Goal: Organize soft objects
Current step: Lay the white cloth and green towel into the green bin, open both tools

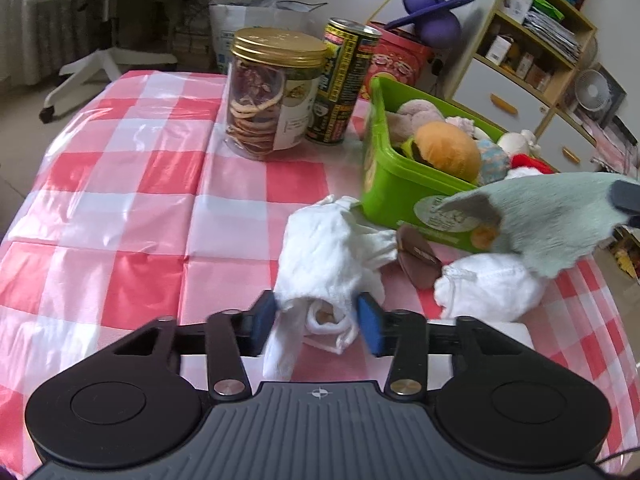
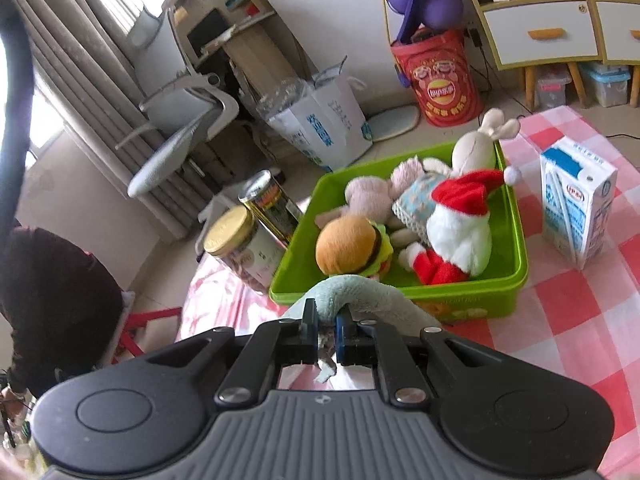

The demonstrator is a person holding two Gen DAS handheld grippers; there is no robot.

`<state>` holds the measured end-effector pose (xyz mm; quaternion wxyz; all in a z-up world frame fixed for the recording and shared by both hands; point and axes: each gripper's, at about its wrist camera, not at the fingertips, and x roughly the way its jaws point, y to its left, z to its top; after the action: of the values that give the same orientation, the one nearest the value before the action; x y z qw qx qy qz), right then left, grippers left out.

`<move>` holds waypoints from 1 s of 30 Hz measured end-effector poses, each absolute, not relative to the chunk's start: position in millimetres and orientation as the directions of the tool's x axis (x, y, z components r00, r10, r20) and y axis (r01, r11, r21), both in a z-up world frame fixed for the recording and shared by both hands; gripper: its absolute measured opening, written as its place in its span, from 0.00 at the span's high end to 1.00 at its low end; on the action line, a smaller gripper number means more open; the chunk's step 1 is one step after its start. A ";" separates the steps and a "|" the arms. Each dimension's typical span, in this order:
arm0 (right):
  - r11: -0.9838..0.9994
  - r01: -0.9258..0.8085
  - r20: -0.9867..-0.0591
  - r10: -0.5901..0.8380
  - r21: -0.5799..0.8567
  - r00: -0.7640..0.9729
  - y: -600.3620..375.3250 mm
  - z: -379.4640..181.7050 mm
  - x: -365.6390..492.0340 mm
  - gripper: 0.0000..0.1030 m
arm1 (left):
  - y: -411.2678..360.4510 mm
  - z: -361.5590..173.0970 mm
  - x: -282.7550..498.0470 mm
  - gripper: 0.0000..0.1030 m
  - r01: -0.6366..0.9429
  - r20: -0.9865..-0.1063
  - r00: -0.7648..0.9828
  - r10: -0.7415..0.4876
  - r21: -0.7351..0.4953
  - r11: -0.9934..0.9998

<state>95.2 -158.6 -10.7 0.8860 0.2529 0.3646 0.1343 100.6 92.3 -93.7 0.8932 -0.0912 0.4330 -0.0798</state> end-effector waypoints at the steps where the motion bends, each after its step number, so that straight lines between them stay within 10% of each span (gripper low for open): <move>1: 0.830 -0.054 -0.567 0.426 0.556 0.705 -161.0 -8.8 94.2 1.00 | 92.8 -94.2 101.8 0.69 0.056 -0.759 0.612 -0.222 -0.238 0.970; 7: 0.814 -0.058 -0.506 0.413 0.578 0.757 -174.3 3.5 89.9 1.00 | 93.7 -85.2 104.0 0.92 0.019 -0.756 0.622 -0.207 -0.249 0.968; 30: 0.772 0.079 -0.481 0.308 0.631 0.821 -227.6 -0.1 99.6 1.00 | 68.0 -13.7 102.4 0.93 0.156 -0.656 0.679 -0.328 -0.308 0.939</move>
<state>99.6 -227.6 -0.1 0.8948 0.3316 0.2922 0.0640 102.4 68.0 -13.7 0.9092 -0.1141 0.3776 -0.1330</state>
